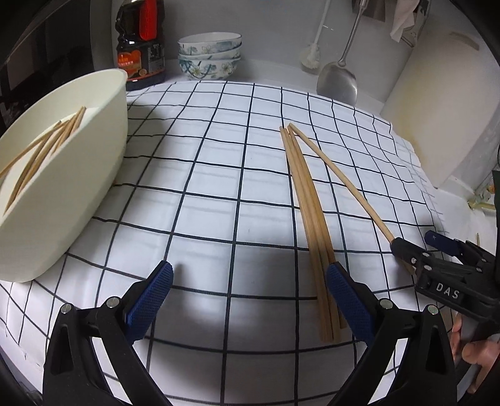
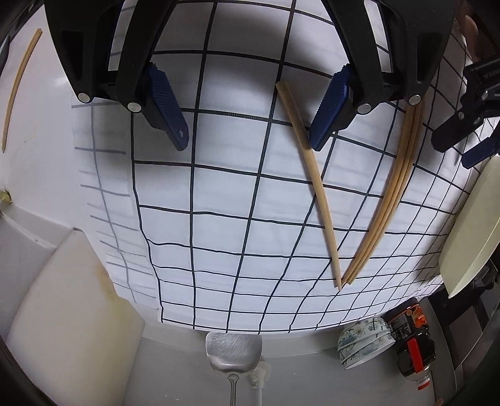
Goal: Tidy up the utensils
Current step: 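Lower the right tool and close it on another single chopstick, then lift one chopstick in each tool and carry both over the cream basin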
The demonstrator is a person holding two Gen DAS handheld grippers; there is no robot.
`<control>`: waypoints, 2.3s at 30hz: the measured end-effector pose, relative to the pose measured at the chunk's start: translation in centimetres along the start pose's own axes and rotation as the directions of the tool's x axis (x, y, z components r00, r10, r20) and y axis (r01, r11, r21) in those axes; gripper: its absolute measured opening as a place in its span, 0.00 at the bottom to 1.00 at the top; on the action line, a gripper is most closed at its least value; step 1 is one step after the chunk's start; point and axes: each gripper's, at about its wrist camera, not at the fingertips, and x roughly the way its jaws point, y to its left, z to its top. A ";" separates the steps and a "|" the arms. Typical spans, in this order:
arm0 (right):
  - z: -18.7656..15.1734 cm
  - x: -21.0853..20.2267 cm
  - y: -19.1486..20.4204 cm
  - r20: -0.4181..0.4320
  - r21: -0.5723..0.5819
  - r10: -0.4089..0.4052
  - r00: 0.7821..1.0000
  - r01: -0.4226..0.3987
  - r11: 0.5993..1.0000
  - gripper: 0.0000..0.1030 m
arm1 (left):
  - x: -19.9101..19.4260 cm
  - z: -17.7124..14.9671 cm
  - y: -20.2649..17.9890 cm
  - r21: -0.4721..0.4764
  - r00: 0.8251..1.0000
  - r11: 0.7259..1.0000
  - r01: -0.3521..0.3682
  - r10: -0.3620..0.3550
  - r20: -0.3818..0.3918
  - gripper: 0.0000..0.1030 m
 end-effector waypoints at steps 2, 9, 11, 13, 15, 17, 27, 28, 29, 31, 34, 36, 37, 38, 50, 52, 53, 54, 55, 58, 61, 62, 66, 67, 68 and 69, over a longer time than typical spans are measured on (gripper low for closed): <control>0.0 0.0 0.0 0.000 0.007 0.006 1.000 -0.006 1.000 0.74 | 0.5 0.1 0.0 0.000 1.000 1.000 -0.008 0.008 -0.019 0.94; 0.0 0.2 0.1 -0.005 0.000 0.007 1.000 -0.007 1.000 0.74 | 1.0 0.5 -0.6 0.029 0.999 0.999 -0.043 0.044 -0.021 0.94; 0.0 0.2 0.1 -0.004 0.003 0.011 1.000 -0.011 1.000 0.74 | 1.1 0.9 -0.7 0.030 0.999 0.999 -0.031 0.031 -0.029 0.94; 0.1 0.1 0.0 -0.002 0.008 0.015 1.000 -0.015 1.000 0.74 | 1.2 1.3 -0.7 0.022 0.999 1.000 -0.017 0.018 -0.034 0.94; 0.1 0.1 0.0 -0.002 0.007 0.013 1.000 -0.013 1.000 0.74 | 1.6 1.5 -1.0 0.040 0.998 0.998 -0.045 0.047 -0.045 0.94; 0.1 0.2 0.0 -0.002 0.007 0.013 1.000 -0.013 1.000 0.74 | 1.9 1.4 -1.2 0.065 0.996 0.995 -0.070 0.073 -0.046 0.95; 0.1 0.2 0.1 -0.002 0.007 0.021 1.000 -0.021 1.000 0.74 | 2.3 1.6 -2.1 0.149 0.991 0.982 -0.117 0.126 -0.050 0.95; 0.1 0.2 0.0 -0.001 0.009 0.024 1.000 -0.024 1.000 0.74 | 2.3 1.6 -2.0 0.147 0.991 0.983 -0.112 0.121 -0.052 0.95; 0.1 0.2 -0.1 0.001 0.013 0.025 1.000 -0.025 1.000 0.74 | 2.4 1.5 -1.8 0.141 0.992 0.985 -0.102 0.111 -0.055 0.95; 0.2 0.1 -0.1 0.006 0.017 0.022 1.000 -0.022 1.000 0.74 | 2.3 1.4 -1.3 0.134 0.993 0.986 -0.098 0.106 -0.048 0.95; 0.2 0.3 0.1 0.017 0.016 0.009 1.000 -0.009 1.000 0.74 | 2.3 1.4 -1.1 0.134 0.994 0.986 -0.096 0.103 -0.041 0.95; 0.3 0.4 0.7 0.031 -0.001 -0.014 0.999 0.014 1.000 0.74 | 2.4 1.6 -1.1 0.134 0.994 0.986 -0.097 0.103 -0.040 0.95; 0.3 0.4 0.9 0.037 -0.007 -0.018 0.999 0.018 1.000 0.74 | 2.5 1.7 -1.1 0.134 0.994 0.986 -0.098 0.104 -0.039 0.95; 0.4 0.5 1.2 0.048 -0.013 -0.025 0.999 0.026 1.000 0.74 | 2.6 1.8 -1.1 0.135 0.994 0.986 -0.097 0.103 -0.038 0.95; 2.1 1.4 3.2 0.108 -0.065 0.029 0.994 -0.022 0.998 0.41 | 2.6 3.4 -0.3 0.149 0.997 0.986 -0.079 0.080 -0.002 0.55; 2.1 1.3 4.1 0.112 -0.092 0.030 0.993 -0.020 0.996 0.13 | 2.2 3.3 -0.5 0.142 0.998 0.988 -0.068 0.068 0.004 0.26; 2.0 1.3 4.6 0.112 -0.106 0.035 0.993 -0.023 0.994 0.11 | 2.1 3.3 -0.5 0.137 0.998 0.989 -0.058 0.059 0.000 0.10; 2.0 1.3 4.9 0.116 -0.115 0.025 0.993 -0.012 0.993 0.09 | 2.1 3.3 -0.4 0.131 0.999 0.991 -0.033 0.034 -0.009 0.09; 2.0 1.3 5.1 0.117 -0.118 0.024 0.993 -0.010 0.993 0.06 | 2.1 3.2 -0.4 0.131 1.000 0.991 -0.019 0.021 -0.013 0.07; 2.1 1.3 4.2 0.112 -0.062 0.073 0.991 -0.066 0.996 0.06 | 1.9 2.8 -0.2 0.127 1.000 0.991 0.027 -0.025 -0.014 0.07; 2.1 1.0 2.9 0.122 0.002 0.127 0.984 -0.129 0.992 0.06 | 1.7 2.4 0.1 0.107 0.996 0.991 0.084 -0.081 -0.027 0.07; 2.2 0.8 2.5 0.131 0.020 0.142 0.981 -0.146 0.989 0.06 | 1.6 2.3 0.1 0.103 0.995 0.990 0.100 -0.097 -0.033 0.07; 2.3 -0.2 1.9 0.161 0.057 0.190 0.969 -0.201 0.978 0.06 | 0.3 1.9 0.1 0.101 0.991 0.986 0.133 -0.132 -0.017 0.07; 2.2 -0.5 1.9 0.167 0.063 0.195 0.966 -0.208 0.976 0.06 | -0.1 2.0 0.1 0.100 0.989 0.984 0.145 -0.144 -0.014 0.07; 2.2 -0.8 1.7 0.177 0.073 0.207 0.962 -0.223 0.972 0.06 | -0.6 2.0 0.2 0.098 0.988 0.983 0.157 -0.156 -0.010 0.07; 2.2 -1.1 1.6 0.186 0.083 0.221 0.957 -0.240 0.967 0.06 | -1.1 2.1 0.3 0.098 0.986 0.982 0.164 -0.164 -0.006 0.07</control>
